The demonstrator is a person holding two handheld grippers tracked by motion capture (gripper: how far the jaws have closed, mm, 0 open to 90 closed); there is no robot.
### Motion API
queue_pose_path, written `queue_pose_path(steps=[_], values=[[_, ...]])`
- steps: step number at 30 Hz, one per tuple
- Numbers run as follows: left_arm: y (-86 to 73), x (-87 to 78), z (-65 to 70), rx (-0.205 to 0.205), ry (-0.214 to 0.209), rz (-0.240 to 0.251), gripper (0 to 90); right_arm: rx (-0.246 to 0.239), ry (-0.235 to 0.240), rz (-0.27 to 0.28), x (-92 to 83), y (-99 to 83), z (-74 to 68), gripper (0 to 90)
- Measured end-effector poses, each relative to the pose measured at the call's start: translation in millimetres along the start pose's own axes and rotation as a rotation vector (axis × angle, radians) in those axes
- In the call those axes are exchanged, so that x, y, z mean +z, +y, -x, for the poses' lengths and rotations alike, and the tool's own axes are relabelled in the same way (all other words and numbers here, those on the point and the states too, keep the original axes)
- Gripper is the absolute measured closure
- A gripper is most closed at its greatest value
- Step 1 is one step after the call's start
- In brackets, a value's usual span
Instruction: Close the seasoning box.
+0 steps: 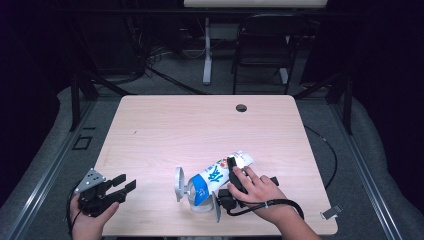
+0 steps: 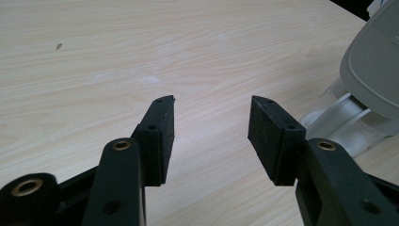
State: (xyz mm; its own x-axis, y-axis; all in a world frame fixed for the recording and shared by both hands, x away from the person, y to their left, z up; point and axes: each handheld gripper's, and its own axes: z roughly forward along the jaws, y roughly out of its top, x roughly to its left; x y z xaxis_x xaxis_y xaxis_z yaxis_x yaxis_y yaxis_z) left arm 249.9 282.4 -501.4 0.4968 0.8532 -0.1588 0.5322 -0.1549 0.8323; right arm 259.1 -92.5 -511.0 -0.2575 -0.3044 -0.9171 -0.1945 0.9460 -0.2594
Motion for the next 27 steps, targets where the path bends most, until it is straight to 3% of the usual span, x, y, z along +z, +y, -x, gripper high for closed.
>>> queue_pose_path(steps=[27], values=[[0.0, 0.1, 0.1, 0.0, 0.0, 0.002, 51.6, 0.001, 0.0, 0.001, 0.1, -0.1, -0.1, 46.9]])
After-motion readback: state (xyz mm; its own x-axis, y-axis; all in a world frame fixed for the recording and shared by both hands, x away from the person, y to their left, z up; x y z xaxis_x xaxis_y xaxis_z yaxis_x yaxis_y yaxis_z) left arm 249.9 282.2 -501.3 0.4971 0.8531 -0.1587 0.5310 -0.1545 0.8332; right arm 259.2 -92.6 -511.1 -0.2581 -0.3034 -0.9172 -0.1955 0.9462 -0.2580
